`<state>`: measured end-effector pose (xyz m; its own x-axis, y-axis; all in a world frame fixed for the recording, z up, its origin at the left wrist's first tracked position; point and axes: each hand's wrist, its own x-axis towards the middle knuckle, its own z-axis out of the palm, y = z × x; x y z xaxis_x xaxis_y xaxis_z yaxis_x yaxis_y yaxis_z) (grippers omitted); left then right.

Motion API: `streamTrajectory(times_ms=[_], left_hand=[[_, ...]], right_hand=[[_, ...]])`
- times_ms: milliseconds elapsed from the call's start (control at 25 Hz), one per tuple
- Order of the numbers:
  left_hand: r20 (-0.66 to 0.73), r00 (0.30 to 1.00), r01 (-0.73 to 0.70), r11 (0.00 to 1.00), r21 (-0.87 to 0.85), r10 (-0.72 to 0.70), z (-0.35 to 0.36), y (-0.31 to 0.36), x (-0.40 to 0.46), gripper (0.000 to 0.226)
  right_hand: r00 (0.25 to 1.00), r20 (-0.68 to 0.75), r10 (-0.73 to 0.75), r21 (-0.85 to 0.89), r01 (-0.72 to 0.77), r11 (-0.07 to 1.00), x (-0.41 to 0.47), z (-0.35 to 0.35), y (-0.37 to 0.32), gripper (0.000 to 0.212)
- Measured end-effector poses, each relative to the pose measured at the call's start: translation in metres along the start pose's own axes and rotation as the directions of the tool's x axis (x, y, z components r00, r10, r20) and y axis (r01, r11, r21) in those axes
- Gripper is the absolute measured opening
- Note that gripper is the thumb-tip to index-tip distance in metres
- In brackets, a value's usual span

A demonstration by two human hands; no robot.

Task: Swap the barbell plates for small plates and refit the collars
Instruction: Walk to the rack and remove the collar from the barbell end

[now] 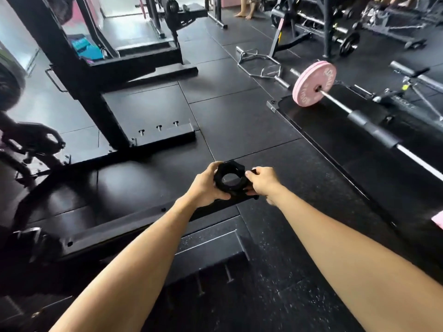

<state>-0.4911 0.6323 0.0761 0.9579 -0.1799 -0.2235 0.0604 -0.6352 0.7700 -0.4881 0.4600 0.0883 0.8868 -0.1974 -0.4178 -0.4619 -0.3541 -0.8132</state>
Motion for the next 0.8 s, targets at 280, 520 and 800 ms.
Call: streamTrajectory(times_ms=[280,520,800], left_hand=[[0.033,0.998,0.06,0.997,0.045,-0.062,0.026,-0.023,0.029,0.096],[0.033,0.993,0.112,0.985,0.134,-0.117,0.026,-0.013,0.025,0.113],[-0.117,0.992,0.074,0.985,0.153,-0.057,0.008,0.033,-0.032,0.097]], right_hand=[[0.998,0.032,0.053,-0.053,-0.051,0.997,0.043,0.009,0.034,0.031],[0.992,0.123,0.041,-0.143,-0.023,0.989,0.03,-0.001,0.026,0.043],[0.941,0.093,-0.326,-0.501,0.327,0.801,-0.042,-0.044,-0.008,0.046]])
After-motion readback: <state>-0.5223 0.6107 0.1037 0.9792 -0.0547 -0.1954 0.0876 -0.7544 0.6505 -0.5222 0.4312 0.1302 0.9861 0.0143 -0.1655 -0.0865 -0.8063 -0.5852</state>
